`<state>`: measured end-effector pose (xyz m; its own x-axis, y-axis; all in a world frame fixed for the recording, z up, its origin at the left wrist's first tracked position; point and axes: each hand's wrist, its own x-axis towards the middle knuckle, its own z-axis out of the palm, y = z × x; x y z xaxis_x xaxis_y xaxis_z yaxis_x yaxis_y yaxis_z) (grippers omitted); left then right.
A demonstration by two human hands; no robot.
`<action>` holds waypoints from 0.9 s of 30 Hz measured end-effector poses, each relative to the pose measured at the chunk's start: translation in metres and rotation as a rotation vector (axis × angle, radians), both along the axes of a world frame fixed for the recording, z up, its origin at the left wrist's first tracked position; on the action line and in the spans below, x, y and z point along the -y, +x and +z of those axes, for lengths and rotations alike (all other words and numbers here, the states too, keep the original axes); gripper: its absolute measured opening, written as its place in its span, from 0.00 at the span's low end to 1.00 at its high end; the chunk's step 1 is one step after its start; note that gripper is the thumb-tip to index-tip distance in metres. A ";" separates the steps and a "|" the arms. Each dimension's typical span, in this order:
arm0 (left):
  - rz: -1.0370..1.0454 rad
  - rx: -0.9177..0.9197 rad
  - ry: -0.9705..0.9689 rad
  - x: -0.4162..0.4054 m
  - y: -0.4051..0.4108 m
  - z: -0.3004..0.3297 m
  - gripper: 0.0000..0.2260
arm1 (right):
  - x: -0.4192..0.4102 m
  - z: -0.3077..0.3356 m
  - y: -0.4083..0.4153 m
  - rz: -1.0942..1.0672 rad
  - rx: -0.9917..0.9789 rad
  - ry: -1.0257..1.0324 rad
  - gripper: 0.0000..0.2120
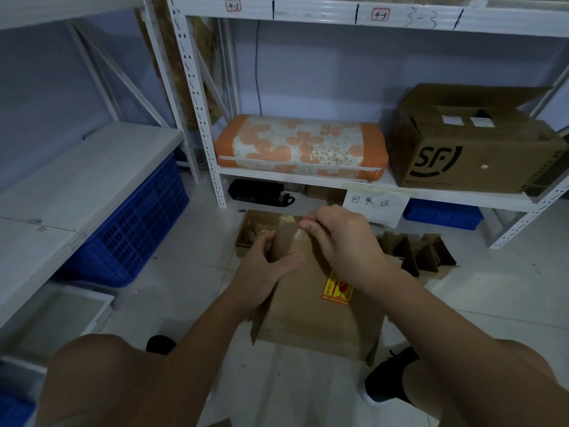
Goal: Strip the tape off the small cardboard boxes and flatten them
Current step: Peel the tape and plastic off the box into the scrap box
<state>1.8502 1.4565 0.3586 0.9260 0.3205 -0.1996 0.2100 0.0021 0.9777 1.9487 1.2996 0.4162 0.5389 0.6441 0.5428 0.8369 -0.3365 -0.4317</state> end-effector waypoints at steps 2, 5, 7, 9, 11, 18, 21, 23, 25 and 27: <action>0.013 -0.011 -0.004 -0.002 -0.001 -0.002 0.46 | 0.005 0.001 0.002 0.052 -0.021 -0.081 0.17; 0.012 -0.020 -0.001 -0.005 -0.001 -0.004 0.47 | 0.011 -0.004 0.002 0.088 -0.031 -0.120 0.18; -0.017 -0.035 -0.005 -0.005 0.000 -0.002 0.46 | 0.010 -0.007 0.003 0.061 -0.059 -0.073 0.17; -0.036 -0.052 0.023 -0.004 0.003 0.002 0.46 | 0.008 -0.007 0.004 0.064 -0.071 -0.038 0.15; -0.050 -0.051 0.061 -0.003 0.005 0.006 0.47 | 0.004 -0.006 0.006 0.090 -0.053 -0.017 0.12; -0.051 -0.032 0.150 0.000 0.009 0.013 0.35 | 0.002 -0.005 0.008 0.063 -0.017 0.025 0.06; -0.044 -0.046 0.192 0.001 0.007 0.012 0.34 | 0.007 -0.003 0.006 0.055 -0.027 -0.023 0.11; -0.026 -0.055 0.183 0.001 0.005 0.011 0.31 | 0.012 -0.001 0.005 0.074 0.033 -0.099 0.13; -0.021 -0.075 0.183 0.000 0.005 0.007 0.30 | 0.016 -0.002 0.003 0.079 0.132 -0.164 0.15; -0.034 -0.083 0.198 -0.001 0.005 0.005 0.35 | 0.016 -0.005 0.001 0.064 0.223 -0.186 0.17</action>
